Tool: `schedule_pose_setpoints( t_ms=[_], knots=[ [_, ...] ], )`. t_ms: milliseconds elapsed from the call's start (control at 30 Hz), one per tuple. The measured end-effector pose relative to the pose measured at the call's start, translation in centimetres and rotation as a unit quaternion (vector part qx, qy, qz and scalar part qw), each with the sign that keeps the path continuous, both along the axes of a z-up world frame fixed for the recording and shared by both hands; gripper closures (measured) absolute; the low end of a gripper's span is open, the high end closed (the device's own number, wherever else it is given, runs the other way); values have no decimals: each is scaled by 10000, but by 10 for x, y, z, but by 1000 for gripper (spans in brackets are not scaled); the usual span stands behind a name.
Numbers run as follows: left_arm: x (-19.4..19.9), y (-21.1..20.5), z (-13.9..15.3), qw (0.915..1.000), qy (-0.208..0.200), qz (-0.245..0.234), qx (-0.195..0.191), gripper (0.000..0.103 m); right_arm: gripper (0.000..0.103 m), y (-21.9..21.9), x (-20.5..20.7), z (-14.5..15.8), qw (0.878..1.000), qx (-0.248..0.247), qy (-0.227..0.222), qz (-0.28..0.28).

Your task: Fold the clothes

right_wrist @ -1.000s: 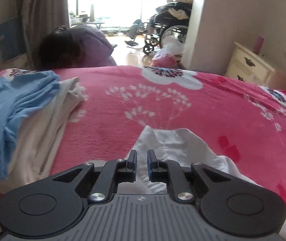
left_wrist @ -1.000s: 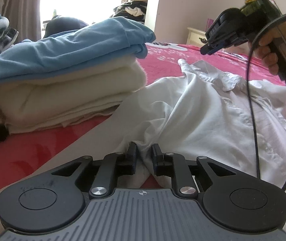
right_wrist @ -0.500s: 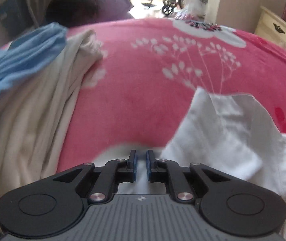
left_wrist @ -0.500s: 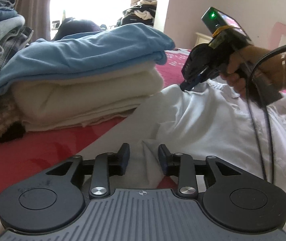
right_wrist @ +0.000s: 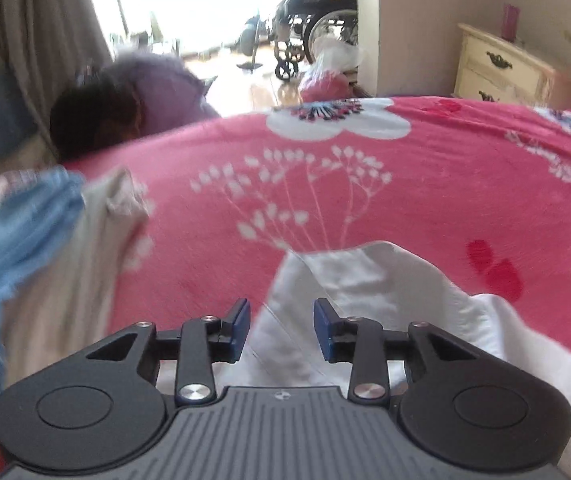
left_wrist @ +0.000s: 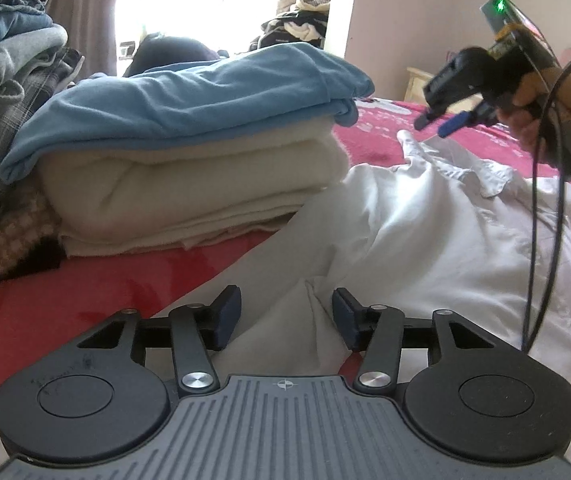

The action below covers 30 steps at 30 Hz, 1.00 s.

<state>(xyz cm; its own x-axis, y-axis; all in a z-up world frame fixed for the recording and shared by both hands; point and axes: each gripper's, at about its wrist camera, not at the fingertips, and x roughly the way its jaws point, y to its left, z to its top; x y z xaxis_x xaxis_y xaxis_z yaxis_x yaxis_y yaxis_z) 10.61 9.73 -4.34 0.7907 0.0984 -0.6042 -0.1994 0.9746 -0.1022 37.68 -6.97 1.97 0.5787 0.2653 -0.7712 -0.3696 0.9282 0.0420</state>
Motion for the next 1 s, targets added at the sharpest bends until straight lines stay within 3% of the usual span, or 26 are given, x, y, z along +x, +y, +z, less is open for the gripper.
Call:
schedule_pose_setpoints(
  t_ms=[167, 233, 367, 533, 667, 767, 900, 1000],
  knots=[
    [-3, 1, -1, 9999, 52, 123, 55, 45, 83, -7, 10, -25, 9980, 273, 489, -292],
    [-4, 0, -1, 9997, 80, 172, 150, 42, 89, -4, 19, -45, 9961, 10, 711, -518],
    [-6, -1, 0, 9993, 89, 272, 258, 39, 90, -7, 26, -47, 9968, -66, 223, -766],
    [-10, 3, 5, 9993, 21, 352, 116, 38, 89, -41, 14, -17, 9903, 394, -377, -1280],
    [-12, 17, 12, 9978, 64, 426, -507, 38, 89, -97, -31, 30, 9832, 1051, -869, -1213],
    [-15, 24, 18, 9951, 10, 510, -845, 38, 88, -145, -81, 69, 9780, 1278, -1263, -1060],
    [-19, 27, 30, 9945, -190, 611, -832, 38, 84, -212, -159, 119, 9705, 1461, -1643, -991],
    [-21, 26, 38, 9944, -342, 718, -699, 38, 83, -246, -216, 144, 9752, 1297, -1593, -820]
  ],
)
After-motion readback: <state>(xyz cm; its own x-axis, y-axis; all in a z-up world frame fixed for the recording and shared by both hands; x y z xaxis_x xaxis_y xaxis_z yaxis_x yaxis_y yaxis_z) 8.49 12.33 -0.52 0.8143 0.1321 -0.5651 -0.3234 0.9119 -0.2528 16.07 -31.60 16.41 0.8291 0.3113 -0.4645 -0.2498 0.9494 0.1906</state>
